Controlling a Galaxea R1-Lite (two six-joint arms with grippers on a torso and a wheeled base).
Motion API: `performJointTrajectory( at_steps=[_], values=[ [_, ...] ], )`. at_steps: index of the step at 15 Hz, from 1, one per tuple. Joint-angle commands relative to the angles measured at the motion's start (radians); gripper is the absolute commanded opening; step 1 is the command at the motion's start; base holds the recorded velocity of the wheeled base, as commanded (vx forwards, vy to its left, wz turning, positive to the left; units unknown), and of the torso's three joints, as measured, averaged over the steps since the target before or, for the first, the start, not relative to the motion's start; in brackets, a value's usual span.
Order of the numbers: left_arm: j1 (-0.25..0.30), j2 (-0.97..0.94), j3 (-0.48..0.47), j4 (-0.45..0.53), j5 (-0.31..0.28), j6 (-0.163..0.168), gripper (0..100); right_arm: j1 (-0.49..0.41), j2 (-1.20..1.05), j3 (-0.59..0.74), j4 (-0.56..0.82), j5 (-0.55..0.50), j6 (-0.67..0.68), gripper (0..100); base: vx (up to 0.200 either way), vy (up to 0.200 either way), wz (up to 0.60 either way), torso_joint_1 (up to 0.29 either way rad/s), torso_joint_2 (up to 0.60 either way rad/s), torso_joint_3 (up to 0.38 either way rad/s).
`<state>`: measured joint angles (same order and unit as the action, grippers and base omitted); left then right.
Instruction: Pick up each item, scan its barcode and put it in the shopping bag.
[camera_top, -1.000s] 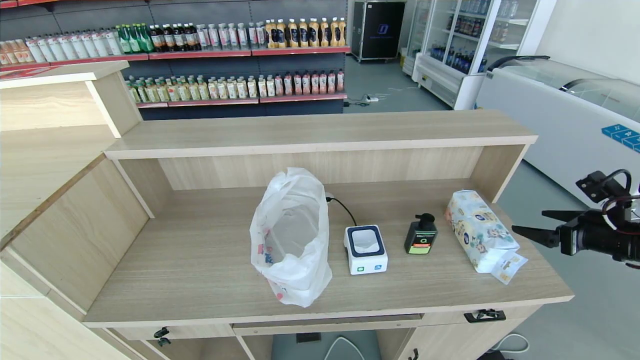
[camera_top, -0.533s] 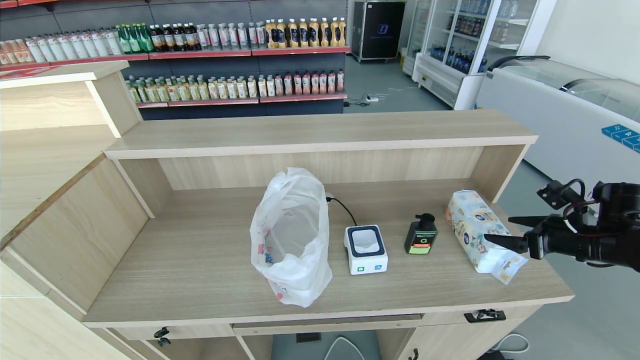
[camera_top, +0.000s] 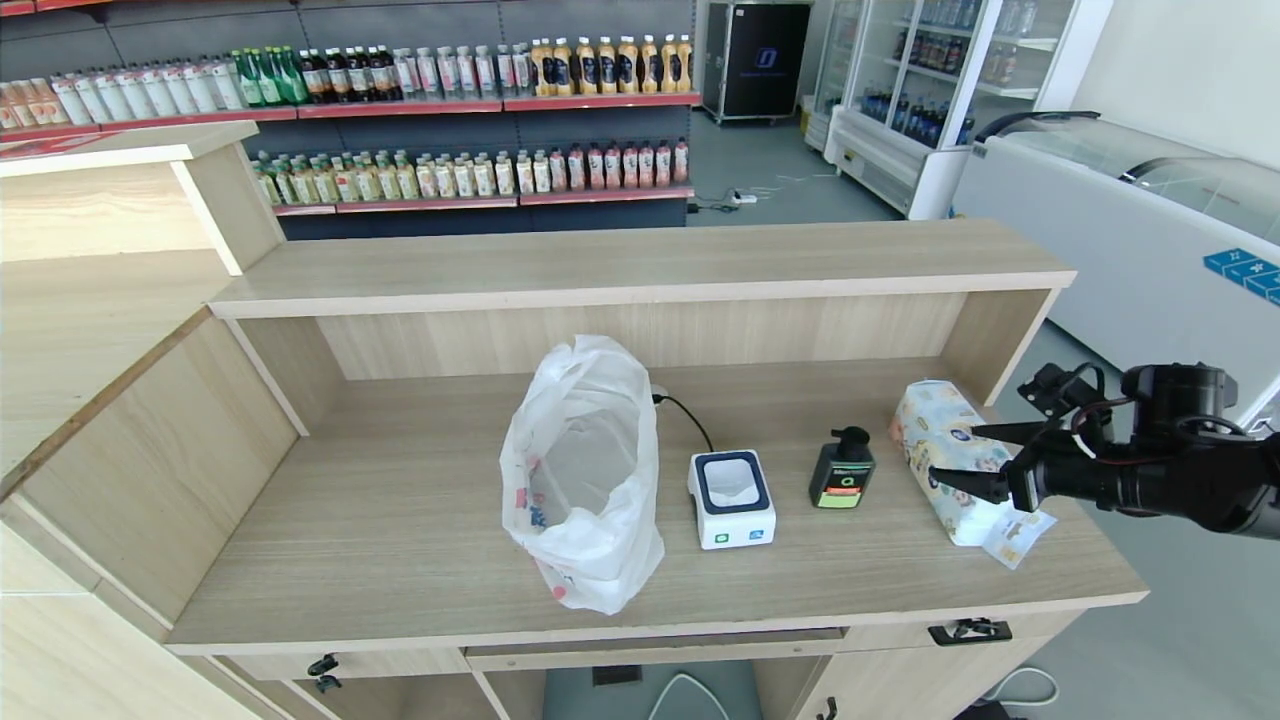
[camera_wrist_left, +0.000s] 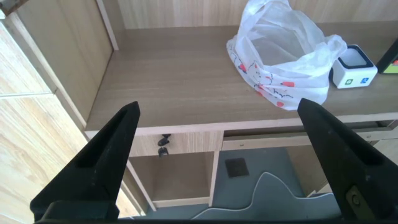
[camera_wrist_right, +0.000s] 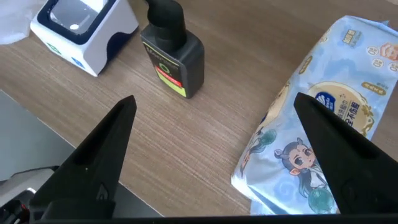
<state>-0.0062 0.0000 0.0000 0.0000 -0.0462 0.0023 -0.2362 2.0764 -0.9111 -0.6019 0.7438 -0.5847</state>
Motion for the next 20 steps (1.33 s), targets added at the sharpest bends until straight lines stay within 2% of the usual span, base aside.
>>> performJointTrajectory(
  at_steps=[1, 6, 17, 20],
  values=[
    [0.0, 0.002, 0.0, 0.0, 0.0, -0.001, 100, 0.015, 0.039, -0.025, -0.006, 0.0, -0.003, 100, 0.0, 0.0, 0.0, 0.0, 0.0, 0.0],
    [0.0, 0.002, 0.0, 0.0, 0.0, -0.001, 100, 0.038, 0.102, -0.055, -0.007, -0.001, -0.049, 100, 0.0, 0.0, 0.0, 0.0, 0.0, 0.0],
    [0.0, 0.002, 0.0, 0.0, -0.001, -0.001, 100, 0.115, 0.191, -0.131, -0.009, 0.0, -0.053, 100, 0.0, 0.0, 0.0, 0.0, 0.0, 0.0],
    [0.0, 0.002, 0.0, 0.0, -0.001, -0.001, 100, 0.13, 0.22, -0.132, -0.053, -0.004, -0.053, 100, 0.0, 0.0, 0.0, 0.0, 0.0, 0.0]
  ],
)
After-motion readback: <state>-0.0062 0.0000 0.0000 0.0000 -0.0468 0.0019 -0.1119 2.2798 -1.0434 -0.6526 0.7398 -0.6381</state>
